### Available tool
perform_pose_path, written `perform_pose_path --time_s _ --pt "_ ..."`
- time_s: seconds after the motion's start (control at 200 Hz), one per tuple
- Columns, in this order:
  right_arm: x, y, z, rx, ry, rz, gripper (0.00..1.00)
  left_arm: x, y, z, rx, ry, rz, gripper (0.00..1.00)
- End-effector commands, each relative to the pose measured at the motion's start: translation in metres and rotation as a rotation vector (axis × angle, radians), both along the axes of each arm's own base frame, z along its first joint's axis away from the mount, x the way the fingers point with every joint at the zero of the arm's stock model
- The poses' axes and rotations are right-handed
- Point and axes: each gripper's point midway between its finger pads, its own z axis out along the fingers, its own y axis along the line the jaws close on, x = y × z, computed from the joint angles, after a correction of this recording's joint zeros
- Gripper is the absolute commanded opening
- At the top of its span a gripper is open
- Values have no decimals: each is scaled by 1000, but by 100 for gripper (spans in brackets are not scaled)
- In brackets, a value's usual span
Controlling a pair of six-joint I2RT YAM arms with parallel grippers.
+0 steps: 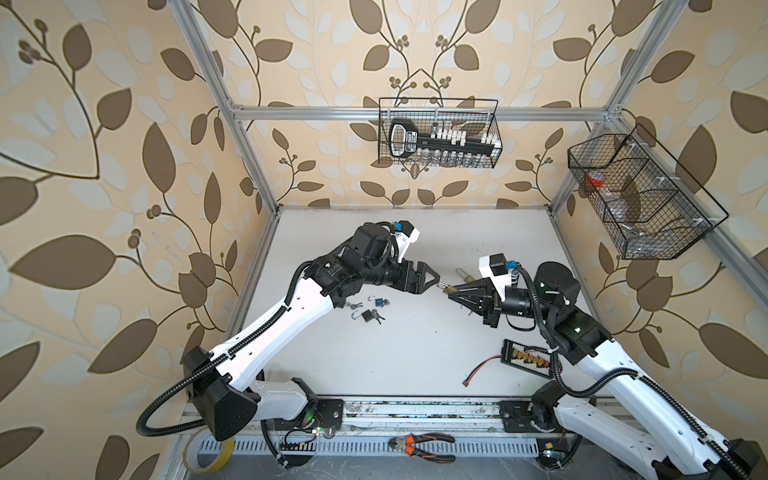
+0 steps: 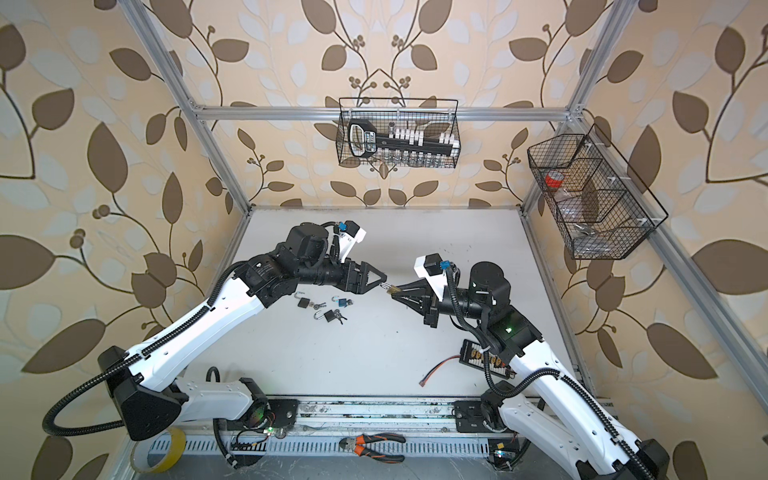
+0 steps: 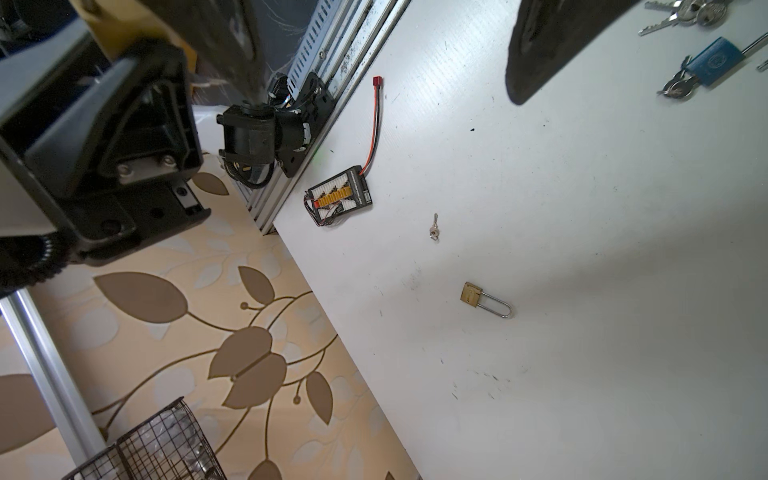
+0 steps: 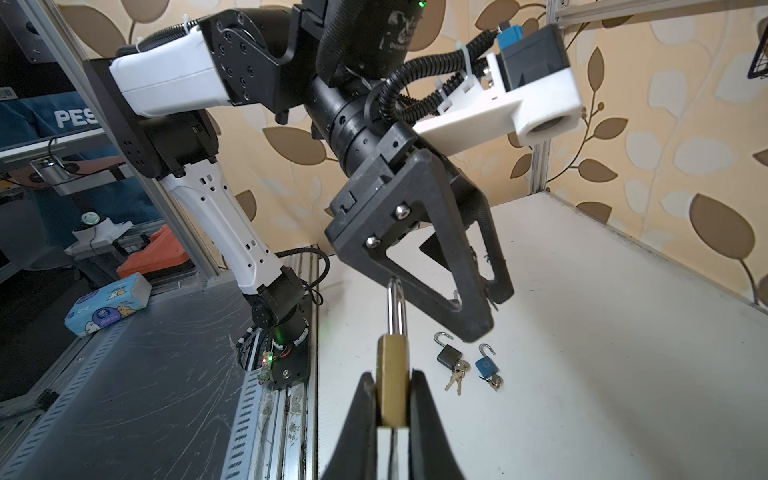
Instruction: Lock with the key
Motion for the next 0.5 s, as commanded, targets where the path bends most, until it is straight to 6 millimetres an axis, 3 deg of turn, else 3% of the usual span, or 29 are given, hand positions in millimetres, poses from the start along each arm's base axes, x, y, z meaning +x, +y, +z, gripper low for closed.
perform_pose_path --time_s 0.0,0.165,0.495 --pt "9 -4 -9 -13 31 -56 0 -7 13 39 -69 -119 42 93" --pt "15 -1 -22 -5 129 -72 0 -19 10 59 -139 -146 -12 93" --pt "3 12 -13 63 264 47 0 -25 2 59 -183 -154 -71 86"
